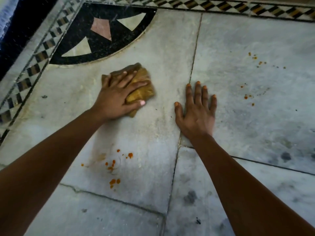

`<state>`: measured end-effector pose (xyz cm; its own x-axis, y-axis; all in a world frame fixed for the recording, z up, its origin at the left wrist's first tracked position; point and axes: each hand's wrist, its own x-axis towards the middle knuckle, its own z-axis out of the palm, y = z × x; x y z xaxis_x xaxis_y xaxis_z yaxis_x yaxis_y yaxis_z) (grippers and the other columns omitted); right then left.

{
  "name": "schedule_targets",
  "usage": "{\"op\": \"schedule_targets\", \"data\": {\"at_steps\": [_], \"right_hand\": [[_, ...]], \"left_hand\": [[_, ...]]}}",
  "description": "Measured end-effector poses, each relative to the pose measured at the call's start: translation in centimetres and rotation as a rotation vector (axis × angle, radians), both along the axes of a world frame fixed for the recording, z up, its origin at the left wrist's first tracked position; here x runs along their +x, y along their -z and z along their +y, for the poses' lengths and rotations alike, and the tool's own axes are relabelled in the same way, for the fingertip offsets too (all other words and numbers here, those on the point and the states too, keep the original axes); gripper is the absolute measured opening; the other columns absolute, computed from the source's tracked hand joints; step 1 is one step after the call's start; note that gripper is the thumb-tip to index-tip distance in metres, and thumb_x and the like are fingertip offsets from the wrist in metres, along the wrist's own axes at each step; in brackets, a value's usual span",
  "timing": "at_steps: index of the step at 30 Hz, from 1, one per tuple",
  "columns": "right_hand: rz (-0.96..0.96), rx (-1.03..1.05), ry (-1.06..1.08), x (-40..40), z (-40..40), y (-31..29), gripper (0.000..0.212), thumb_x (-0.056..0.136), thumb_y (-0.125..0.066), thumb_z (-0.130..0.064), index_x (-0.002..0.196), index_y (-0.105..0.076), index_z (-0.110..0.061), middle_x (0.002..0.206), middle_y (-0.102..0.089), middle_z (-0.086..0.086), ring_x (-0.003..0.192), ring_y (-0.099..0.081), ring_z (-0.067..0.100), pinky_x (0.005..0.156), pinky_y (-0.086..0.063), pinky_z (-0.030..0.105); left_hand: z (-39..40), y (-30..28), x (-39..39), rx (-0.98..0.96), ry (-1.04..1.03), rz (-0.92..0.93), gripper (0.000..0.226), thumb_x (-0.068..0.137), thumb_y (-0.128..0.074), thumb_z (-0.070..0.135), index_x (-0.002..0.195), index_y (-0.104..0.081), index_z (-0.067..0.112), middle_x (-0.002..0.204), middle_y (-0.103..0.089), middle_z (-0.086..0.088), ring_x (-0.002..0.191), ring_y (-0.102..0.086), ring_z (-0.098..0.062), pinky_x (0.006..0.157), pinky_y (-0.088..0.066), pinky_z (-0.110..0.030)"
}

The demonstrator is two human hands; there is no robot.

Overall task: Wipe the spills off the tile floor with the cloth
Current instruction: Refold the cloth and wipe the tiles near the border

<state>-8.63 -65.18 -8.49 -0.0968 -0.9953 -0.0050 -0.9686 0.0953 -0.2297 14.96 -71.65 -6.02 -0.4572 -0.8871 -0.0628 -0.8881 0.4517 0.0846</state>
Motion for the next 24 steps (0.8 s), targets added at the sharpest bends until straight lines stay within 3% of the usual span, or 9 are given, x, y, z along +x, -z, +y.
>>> {"op": "schedule_targets", "data": {"at_steps": [6, 9, 12, 15, 18, 21, 24], "right_hand": [[-0.006, -0.006, -0.019, 0.1, -0.1, 0.0, 0.064, 0.095, -0.026, -0.049, 0.15, -0.009, -0.02, 0.158, -0.002, 0.008, 0.145, 0.003, 0.024, 0.115, 0.007, 0.044], [-0.001, 0.002, -0.027, 0.2, 0.0, 0.0, 0.064, 0.095, -0.025, -0.049, 0.15, -0.008, -0.019, 0.158, -0.002, 0.008, 0.145, 0.003, 0.023, 0.115, 0.007, 0.044], [-0.004, -0.004, -0.016, 0.0, 0.0, -0.2, 0.064, 0.095, -0.026, -0.048, 0.149, -0.009, -0.019, 0.158, -0.002, 0.008, 0.145, 0.003, 0.024, 0.115, 0.007, 0.044], [0.02, 0.003, -0.006, -0.1, 0.3, -0.1, 0.064, 0.095, -0.025, -0.049, 0.15, -0.008, -0.019, 0.158, -0.002, 0.008, 0.145, 0.003, 0.024, 0.115, 0.006, 0.044], [0.024, 0.024, -0.019, -0.1, 0.2, -0.3, 0.064, 0.096, -0.023, -0.049, 0.15, -0.007, -0.019, 0.158, -0.001, 0.007, 0.145, 0.003, 0.023, 0.115, 0.007, 0.044], [-0.014, 0.056, -0.079, -0.1, 1.0, -1.1, 0.061, 0.098, -0.021, -0.046, 0.15, -0.007, -0.018, 0.158, -0.002, 0.004, 0.145, 0.002, 0.019, 0.115, 0.007, 0.041], [-0.069, 0.061, -0.096, 1.4, 4.5, -1.5, 0.06, 0.098, -0.019, -0.044, 0.149, -0.007, -0.014, 0.158, -0.002, 0.005, 0.145, 0.0, 0.018, 0.115, 0.004, 0.038]], "left_hand": [[-6.4, -0.5, -3.2, 0.104, -0.315, -0.036, 0.074, 0.082, -0.031, 0.074, 0.145, -0.017, 0.04, 0.159, -0.005, -0.001, 0.144, -0.006, -0.032, 0.111, -0.004, -0.061], [-4.5, -0.8, -5.0, 0.136, -0.206, -0.034, 0.068, 0.085, -0.034, 0.069, 0.145, -0.016, 0.042, 0.159, 0.0, 0.001, 0.145, 0.0, -0.028, 0.112, 0.002, -0.06], [1.1, -0.7, -1.5, 0.131, -0.046, 0.011, 0.072, 0.075, -0.023, 0.077, 0.141, -0.018, 0.051, 0.159, -0.004, 0.004, 0.145, -0.001, -0.023, 0.113, 0.003, -0.056], [3.1, -1.2, 3.0, 0.159, -0.153, 0.001, 0.078, 0.07, -0.021, 0.08, 0.141, -0.018, 0.051, 0.158, -0.005, 0.006, 0.145, -0.004, -0.022, 0.113, -0.002, -0.054], [1.2, -2.5, 2.4, 0.2, -0.274, -0.036, 0.069, 0.086, -0.037, 0.067, 0.146, -0.016, 0.041, 0.159, -0.001, 0.0, 0.145, -0.005, -0.025, 0.114, -0.005, -0.05], [1.9, -3.2, 0.1, 0.223, -0.242, -0.074, 0.064, 0.093, -0.036, 0.055, 0.148, -0.014, 0.033, 0.159, 0.0, -0.005, 0.145, -0.002, -0.025, 0.118, -0.003, -0.042], [5.1, -2.7, 1.4, 0.292, -0.166, -0.064, 0.062, 0.09, -0.036, 0.061, 0.146, -0.015, 0.042, 0.159, -0.003, 0.0, 0.145, -0.004, -0.024, 0.116, -0.008, -0.049]]}}
